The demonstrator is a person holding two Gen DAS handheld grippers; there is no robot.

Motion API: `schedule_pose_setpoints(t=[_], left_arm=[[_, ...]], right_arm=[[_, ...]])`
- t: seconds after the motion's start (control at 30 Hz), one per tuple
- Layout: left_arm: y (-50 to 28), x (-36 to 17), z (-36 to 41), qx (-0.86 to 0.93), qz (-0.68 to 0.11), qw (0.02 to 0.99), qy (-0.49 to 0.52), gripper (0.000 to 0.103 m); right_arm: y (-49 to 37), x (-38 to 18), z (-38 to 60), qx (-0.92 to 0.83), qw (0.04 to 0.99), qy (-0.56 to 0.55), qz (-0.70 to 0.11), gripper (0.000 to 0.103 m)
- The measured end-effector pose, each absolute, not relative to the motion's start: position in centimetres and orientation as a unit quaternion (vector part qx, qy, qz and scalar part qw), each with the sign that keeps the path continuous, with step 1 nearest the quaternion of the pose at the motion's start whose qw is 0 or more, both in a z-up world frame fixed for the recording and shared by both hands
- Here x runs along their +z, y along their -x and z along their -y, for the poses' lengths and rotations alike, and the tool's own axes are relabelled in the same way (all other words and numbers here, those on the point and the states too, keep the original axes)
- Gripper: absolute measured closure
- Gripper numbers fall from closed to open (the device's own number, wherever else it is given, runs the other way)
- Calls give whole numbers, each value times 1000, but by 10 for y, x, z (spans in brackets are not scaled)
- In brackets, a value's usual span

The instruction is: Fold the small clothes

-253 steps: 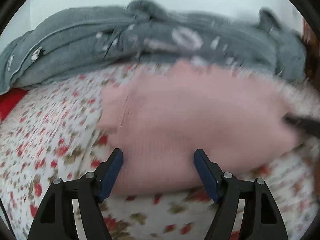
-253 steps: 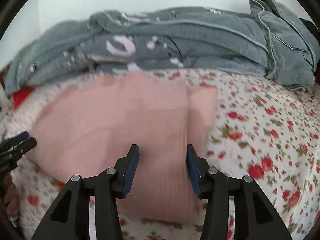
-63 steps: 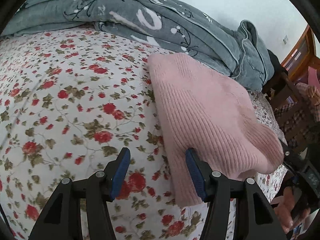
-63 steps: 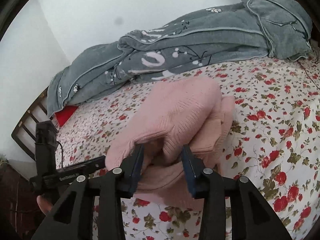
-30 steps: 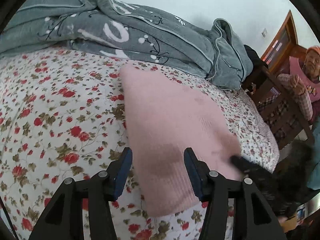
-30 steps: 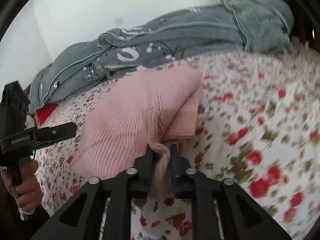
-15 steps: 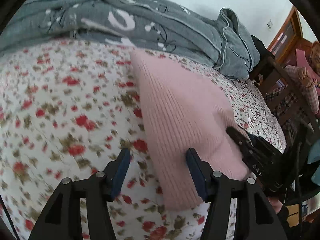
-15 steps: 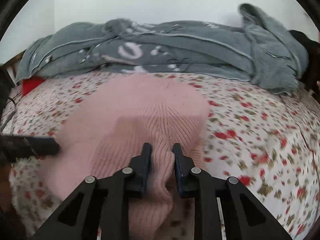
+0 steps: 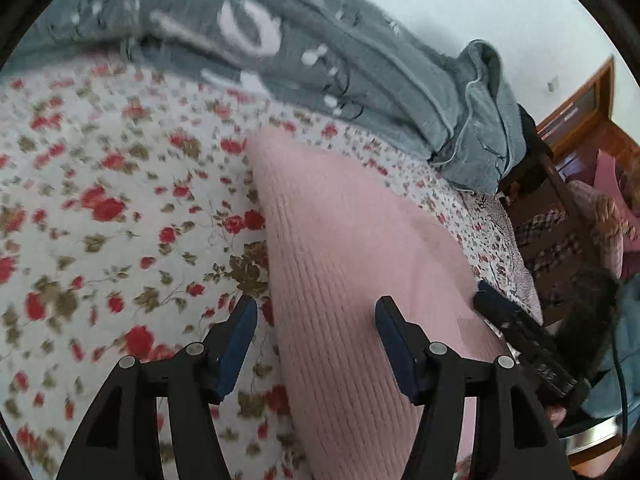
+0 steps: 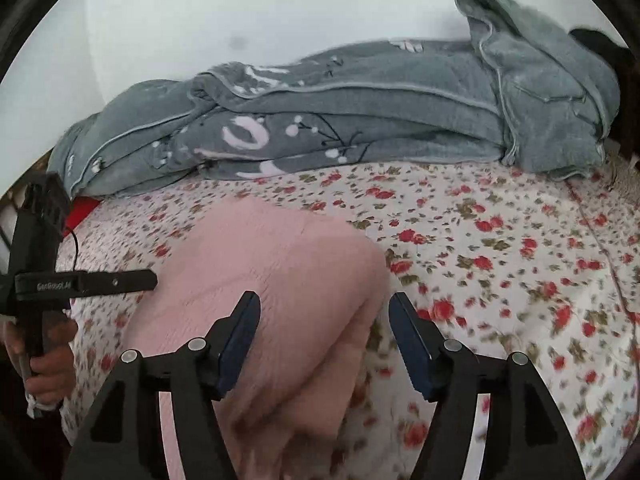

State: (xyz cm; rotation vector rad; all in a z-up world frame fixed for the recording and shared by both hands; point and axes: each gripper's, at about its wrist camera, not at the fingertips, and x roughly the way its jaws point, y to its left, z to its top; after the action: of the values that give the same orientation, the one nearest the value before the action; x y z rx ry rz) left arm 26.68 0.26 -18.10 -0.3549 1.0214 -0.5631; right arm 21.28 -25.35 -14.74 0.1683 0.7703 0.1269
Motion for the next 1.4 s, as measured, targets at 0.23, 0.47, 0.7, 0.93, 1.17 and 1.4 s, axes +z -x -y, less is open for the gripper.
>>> schedule_pose_setpoints(t=[0.23, 0.47, 0.7, 0.93, 1.17, 1.4], left_arm=[[-279, -213, 8, -297, -499, 792, 188, 35], [-279, -210, 20, -287, -495, 798, 188, 59], [-273, -167, -1, -305, -477, 799, 205, 67], [-264, -134, -76, -252, -469, 825, 191, 66], [-268, -191, -100, -192, -488, 835, 169, 46], [-246, -178, -111, -205, -453, 851, 166, 39]], right_arm=[[-234, -194, 280, 85, 886, -163, -426, 28], [-252, -201, 278, 132, 858, -214, -447, 42], [-229, -157, 246, 137, 881, -196, -408, 76], [-237, -147, 189, 203, 862, -242, -396, 76], [-261, -200, 146, 145, 878, -158, -429, 61], [-213, -134, 149, 105, 914, -112, -375, 56]])
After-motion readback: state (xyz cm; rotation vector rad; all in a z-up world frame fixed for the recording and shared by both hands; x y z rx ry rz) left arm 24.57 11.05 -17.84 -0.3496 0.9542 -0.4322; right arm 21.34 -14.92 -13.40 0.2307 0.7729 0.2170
